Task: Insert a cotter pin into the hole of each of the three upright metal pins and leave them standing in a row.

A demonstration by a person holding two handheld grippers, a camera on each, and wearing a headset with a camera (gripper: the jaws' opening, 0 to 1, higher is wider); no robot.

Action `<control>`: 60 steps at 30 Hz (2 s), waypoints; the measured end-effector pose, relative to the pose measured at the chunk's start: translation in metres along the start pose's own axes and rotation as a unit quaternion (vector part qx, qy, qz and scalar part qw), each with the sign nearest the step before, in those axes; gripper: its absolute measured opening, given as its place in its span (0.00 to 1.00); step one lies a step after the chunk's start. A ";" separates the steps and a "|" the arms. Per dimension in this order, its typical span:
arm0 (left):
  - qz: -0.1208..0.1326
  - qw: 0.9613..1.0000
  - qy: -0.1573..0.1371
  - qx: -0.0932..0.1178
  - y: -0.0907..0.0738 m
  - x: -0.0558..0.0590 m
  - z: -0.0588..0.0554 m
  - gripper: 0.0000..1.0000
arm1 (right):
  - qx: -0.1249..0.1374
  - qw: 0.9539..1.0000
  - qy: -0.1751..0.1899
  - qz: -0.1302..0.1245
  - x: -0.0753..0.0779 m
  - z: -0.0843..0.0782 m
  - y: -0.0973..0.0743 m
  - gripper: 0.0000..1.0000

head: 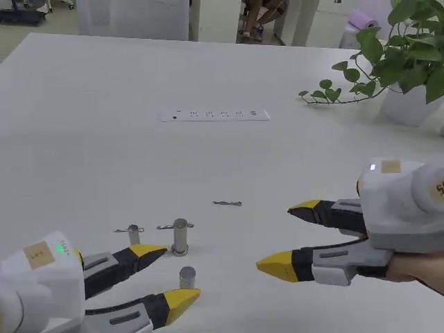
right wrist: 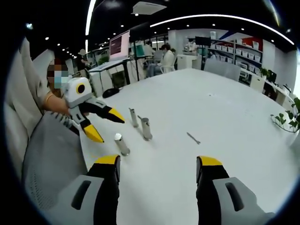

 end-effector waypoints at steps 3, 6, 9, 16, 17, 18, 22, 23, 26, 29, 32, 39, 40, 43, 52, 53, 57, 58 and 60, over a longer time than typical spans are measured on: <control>0.000 1.000 -0.003 -0.002 -0.002 0.001 0.000 0.48 | -0.004 1.000 -0.005 0.004 0.007 0.004 0.004 0.64; 0.001 1.000 0.000 -0.003 -0.004 0.002 0.000 0.52 | -0.014 1.000 -0.009 0.007 0.013 0.006 0.008 0.61; 0.004 1.000 -0.002 -0.004 -0.005 0.001 0.000 0.55 | -0.021 1.000 -0.012 0.009 0.019 0.008 0.012 0.58; 0.010 1.000 -0.007 -0.003 -0.008 0.000 0.002 0.64 | -0.036 0.999 -0.018 0.019 0.032 0.012 0.020 0.55; 0.010 1.000 -0.007 -0.004 -0.009 0.000 0.002 0.64 | -0.039 0.999 -0.018 0.020 0.034 0.013 0.021 0.54; 0.011 1.000 -0.004 -0.005 -0.009 0.000 0.001 0.65 | -0.043 0.999 -0.019 0.022 0.036 0.014 0.023 0.54; 0.010 1.000 -0.005 -0.009 -0.011 0.001 0.000 0.66 | -0.059 0.998 -0.026 0.028 0.045 0.015 0.028 0.50; 0.011 1.000 -0.004 -0.011 -0.011 0.001 0.000 0.66 | -0.062 0.997 -0.028 0.030 0.047 0.016 0.029 0.49; 0.012 1.000 -0.005 -0.010 -0.012 0.001 0.000 0.67 | -0.077 0.996 -0.035 0.036 0.053 0.017 0.034 0.47; 0.013 1.000 -0.009 -0.009 -0.014 0.001 0.000 0.66 | -0.093 0.994 -0.043 0.045 0.059 0.019 0.040 0.45; 0.014 1.000 -0.010 -0.009 -0.014 0.001 0.000 0.66 | -0.109 0.991 -0.053 0.050 0.065 0.022 0.044 0.43; 0.020 1.000 -0.021 0.001 -0.015 0.000 -0.001 0.63 | -0.140 0.986 -0.061 0.064 0.076 0.025 0.055 0.39; 0.019 1.000 -0.024 0.001 -0.015 0.000 -0.002 0.63 | -0.145 0.985 -0.063 0.065 0.078 0.025 0.057 0.39; 0.018 1.000 -0.023 -0.003 -0.016 0.001 -0.004 0.63 | -0.160 0.983 -0.067 0.069 0.084 0.026 0.061 0.39; 0.020 1.000 -0.018 -0.010 -0.018 0.000 -0.006 0.63 | -0.193 0.975 -0.079 0.082 0.099 0.030 0.071 0.34; 0.021 1.000 -0.017 -0.010 -0.018 0.000 -0.007 0.63 | -0.195 0.974 -0.080 0.084 0.100 0.030 0.073 0.33; 0.020 1.000 -0.019 -0.010 -0.018 -0.001 -0.007 0.63 | -0.211 0.969 -0.087 0.093 0.104 0.029 0.080 0.31; 0.019 1.000 -0.019 -0.010 -0.018 -0.001 -0.007 0.63 | -0.216 0.968 -0.089 0.094 0.105 0.028 0.083 0.30; 0.018 1.000 -0.015 -0.005 -0.018 -0.001 -0.006 0.63 | -0.222 0.966 -0.091 0.096 0.108 0.026 0.085 0.29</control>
Point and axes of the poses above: the centre of the closed fingertips' face, and the gripper's own axes: y roughly forward along the fingers, x roughly to its right, z roughly out of its top, the point moved 10 cm from there along -y, roughly backward along the fingers, and after that the axes turned 13 degrees about z, right-handed, at the moved point
